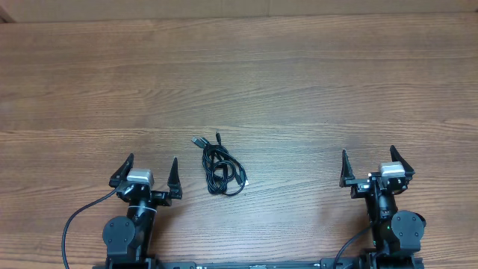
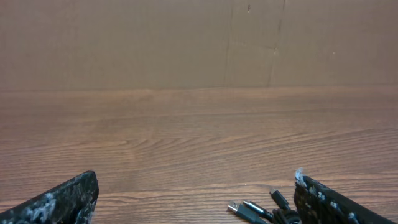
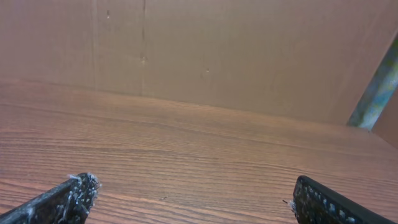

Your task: Untangle cables

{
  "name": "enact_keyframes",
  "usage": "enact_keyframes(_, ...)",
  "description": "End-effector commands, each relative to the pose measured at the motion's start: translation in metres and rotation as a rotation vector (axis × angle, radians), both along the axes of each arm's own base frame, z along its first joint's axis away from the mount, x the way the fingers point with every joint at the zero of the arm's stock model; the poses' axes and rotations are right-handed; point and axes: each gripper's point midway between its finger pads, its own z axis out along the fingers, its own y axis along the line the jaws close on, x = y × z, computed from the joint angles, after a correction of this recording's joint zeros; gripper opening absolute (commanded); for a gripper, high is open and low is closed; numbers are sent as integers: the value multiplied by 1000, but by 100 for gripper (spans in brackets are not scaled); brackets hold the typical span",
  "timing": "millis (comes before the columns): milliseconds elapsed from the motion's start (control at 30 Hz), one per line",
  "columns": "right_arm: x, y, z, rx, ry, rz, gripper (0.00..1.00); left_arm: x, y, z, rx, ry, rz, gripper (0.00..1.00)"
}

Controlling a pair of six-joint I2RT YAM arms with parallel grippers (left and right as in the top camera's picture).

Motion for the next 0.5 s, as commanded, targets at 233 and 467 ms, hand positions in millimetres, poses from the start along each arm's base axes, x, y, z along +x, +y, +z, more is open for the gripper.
enact_keyframes(233, 1, -1, -3, 0, 1, -3, 100, 0, 3, -1, -26, 3, 14, 100)
enact_keyframes(467, 1, -1, -3, 0, 1, -3, 100, 0, 2, -1, -17, 3, 13, 100)
